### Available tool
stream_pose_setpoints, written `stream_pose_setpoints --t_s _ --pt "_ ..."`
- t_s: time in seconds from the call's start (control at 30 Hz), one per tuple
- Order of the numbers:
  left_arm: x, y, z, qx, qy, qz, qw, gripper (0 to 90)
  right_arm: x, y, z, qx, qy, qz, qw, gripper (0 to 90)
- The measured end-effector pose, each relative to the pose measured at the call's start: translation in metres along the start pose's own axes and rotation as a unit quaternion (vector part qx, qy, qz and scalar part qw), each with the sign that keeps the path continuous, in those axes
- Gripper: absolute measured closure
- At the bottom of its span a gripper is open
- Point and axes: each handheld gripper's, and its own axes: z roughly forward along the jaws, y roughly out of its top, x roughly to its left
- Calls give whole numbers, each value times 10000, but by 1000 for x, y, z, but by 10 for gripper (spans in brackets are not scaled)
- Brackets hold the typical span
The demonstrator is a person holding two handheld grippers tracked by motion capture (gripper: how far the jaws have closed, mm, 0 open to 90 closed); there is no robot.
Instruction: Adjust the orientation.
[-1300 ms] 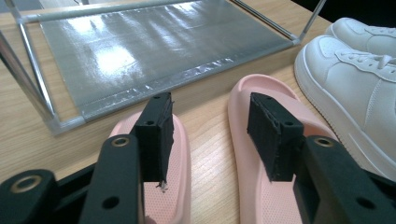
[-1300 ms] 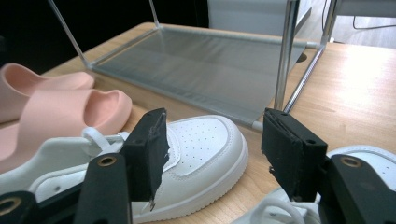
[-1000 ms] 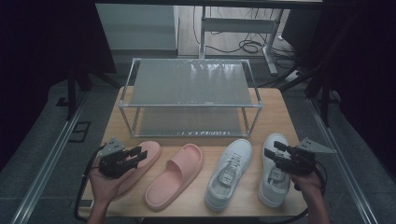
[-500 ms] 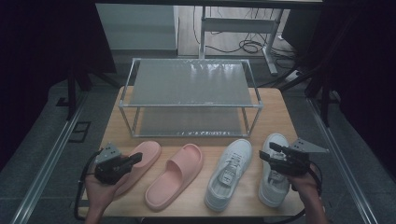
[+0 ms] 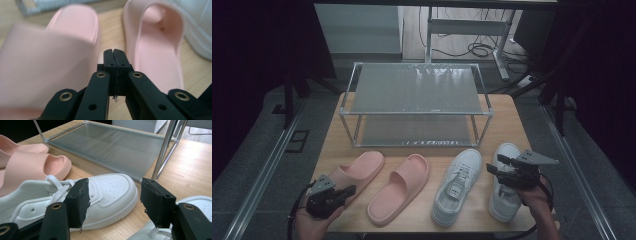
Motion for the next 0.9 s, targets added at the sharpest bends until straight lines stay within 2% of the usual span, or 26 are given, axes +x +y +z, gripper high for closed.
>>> stream_pose_setpoints --t_s 0.1,0.37,0.67,0.9 --pt "4 -9 0 53 53 -122 9999 900 0 0 0 10 -7 11 10000 407" --pt "10 -26 -1 191 181 -244 9994 900 2 -1 2 69 22 6 10000 405" --pt "13 -33 -2 233 215 -348 9989 900 2 -1 2 64 21 12 10000 405" --pt "25 -36 -10 228 347 -462 9981 900 1 -1 1 49 -2 29 10000 404"
